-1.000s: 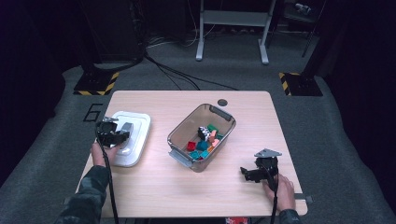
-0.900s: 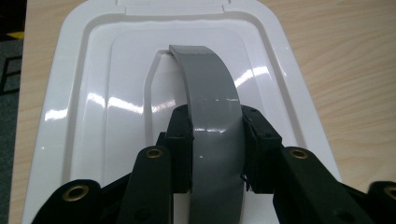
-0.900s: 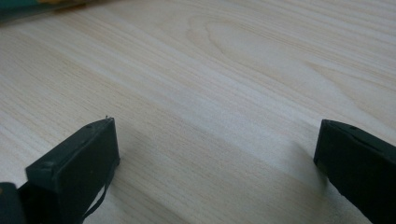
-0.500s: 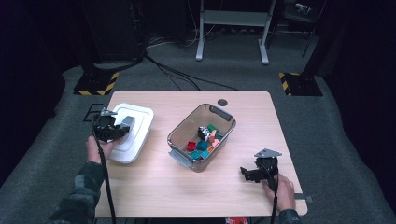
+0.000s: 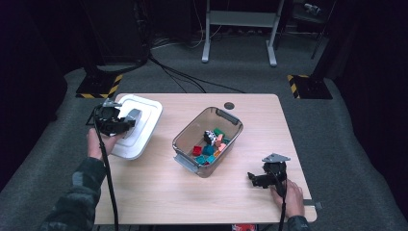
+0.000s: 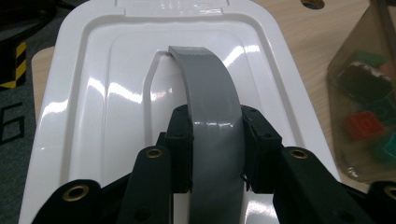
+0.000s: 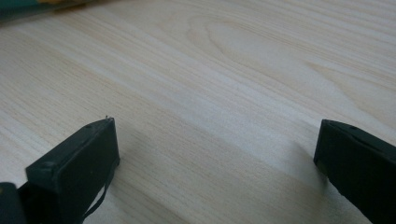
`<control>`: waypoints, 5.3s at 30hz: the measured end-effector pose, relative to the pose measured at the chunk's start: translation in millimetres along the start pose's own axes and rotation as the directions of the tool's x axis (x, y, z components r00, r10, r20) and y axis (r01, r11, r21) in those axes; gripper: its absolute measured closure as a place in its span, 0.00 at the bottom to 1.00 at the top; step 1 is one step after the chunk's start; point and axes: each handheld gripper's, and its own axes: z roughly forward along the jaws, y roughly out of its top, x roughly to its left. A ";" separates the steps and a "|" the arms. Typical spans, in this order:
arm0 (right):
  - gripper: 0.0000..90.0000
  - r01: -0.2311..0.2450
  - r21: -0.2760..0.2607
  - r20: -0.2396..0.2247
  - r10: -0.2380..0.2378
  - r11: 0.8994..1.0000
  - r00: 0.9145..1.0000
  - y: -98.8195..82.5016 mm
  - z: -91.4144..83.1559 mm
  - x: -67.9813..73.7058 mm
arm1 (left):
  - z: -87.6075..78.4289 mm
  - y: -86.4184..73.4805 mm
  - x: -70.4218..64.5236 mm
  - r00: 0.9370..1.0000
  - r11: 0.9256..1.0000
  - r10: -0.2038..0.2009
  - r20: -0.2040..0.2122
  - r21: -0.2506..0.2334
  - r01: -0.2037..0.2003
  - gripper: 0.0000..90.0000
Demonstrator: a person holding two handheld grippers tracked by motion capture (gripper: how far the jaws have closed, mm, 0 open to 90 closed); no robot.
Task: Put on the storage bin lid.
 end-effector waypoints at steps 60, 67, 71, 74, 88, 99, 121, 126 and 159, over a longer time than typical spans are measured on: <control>0.00 0.001 -0.002 0.001 -0.001 1.000 1.000 0.1 0.2 -0.3 | 22.9 86.1 -160.5 0.946 0.982 0.174 0.272 0.024 -0.187 0.75; 0.00 0.003 -0.003 0.001 -0.003 1.000 1.000 0.1 0.2 -0.3 | 34.7 83.8 -175.2 0.939 0.980 0.172 0.298 0.041 -0.193 0.75; 0.00 0.000 -0.002 0.001 0.000 1.000 1.000 0.0 0.2 -0.1 | 42.6 82.4 -180.7 0.934 0.979 0.168 0.317 0.054 -0.195 0.75; 0.00 0.001 -0.002 0.001 -0.001 1.000 1.000 0.1 0.1 -0.2 | 48.8 81.4 -184.6 0.932 0.980 0.164 0.324 0.057 -0.192 0.75; 0.00 0.003 -0.003 0.001 -0.003 1.000 1.000 0.1 0.2 -0.3 | 75.2 78.4 -205.1 0.928 0.981 0.144 0.343 0.077 -0.180 0.75; 0.00 0.002 0.000 -0.001 -0.002 1.000 1.000 0.0 0.0 -0.3 | 90.2 70.7 -214.6 0.930 0.978 0.146 0.336 0.092 -0.187 0.75; 0.00 0.003 0.000 -0.001 -0.003 1.000 1.000 0.0 0.0 -0.3 | 80.7 63.6 -214.6 0.929 0.978 0.169 0.330 0.064 -0.200 0.56; 0.00 0.002 0.000 -0.001 -0.002 1.000 1.000 0.0 0.0 -0.3 | 65.0 69.1 -212.1 0.934 0.976 0.191 0.302 0.041 -0.213 0.33; 0.00 0.002 0.000 -0.001 -0.002 1.000 1.000 0.0 0.0 -0.2 | -23.4 2.0 -108.0 0.986 0.992 0.124 0.110 -0.015 -0.123 0.01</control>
